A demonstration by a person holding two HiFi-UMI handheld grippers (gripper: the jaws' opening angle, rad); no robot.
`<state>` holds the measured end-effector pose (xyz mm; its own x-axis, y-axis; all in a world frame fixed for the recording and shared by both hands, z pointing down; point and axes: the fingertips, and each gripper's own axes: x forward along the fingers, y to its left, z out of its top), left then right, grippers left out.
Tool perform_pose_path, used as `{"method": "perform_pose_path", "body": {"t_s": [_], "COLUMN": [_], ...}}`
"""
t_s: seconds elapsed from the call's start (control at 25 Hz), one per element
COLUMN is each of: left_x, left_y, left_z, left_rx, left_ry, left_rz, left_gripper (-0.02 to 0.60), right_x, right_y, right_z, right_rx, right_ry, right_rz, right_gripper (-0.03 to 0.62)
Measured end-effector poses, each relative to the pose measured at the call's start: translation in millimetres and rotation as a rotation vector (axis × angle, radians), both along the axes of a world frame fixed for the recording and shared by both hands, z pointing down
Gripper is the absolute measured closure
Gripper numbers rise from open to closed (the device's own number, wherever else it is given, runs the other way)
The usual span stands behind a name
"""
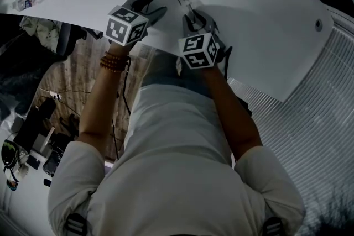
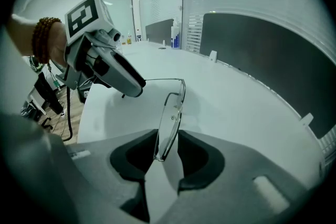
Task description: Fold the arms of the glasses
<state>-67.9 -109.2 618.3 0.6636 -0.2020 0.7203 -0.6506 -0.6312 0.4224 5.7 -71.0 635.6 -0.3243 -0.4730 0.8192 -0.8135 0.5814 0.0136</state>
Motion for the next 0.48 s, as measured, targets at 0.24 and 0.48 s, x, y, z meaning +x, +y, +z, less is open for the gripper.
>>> {"method": "perform_pose_path", "body": {"t_s": [0.24,0.48], "left_x": [20,33], "left_y": [8,9], "left_z": [-10,-12], "left_rx": [-0.073,-0.112], "left_ry": [0.132,0.19], "left_rz": [-0.067,-0.081], "left_gripper": [0.337,0.339], "right_x": [-4,-13], "right_y": [1,7], "right_z": [2,2], "right_rx": [-0.005,0.001], "right_ry": [-0.001,-0.006], "right_rz": [-0.027,-0.081], "right_gripper": [0.47,0.416]}}
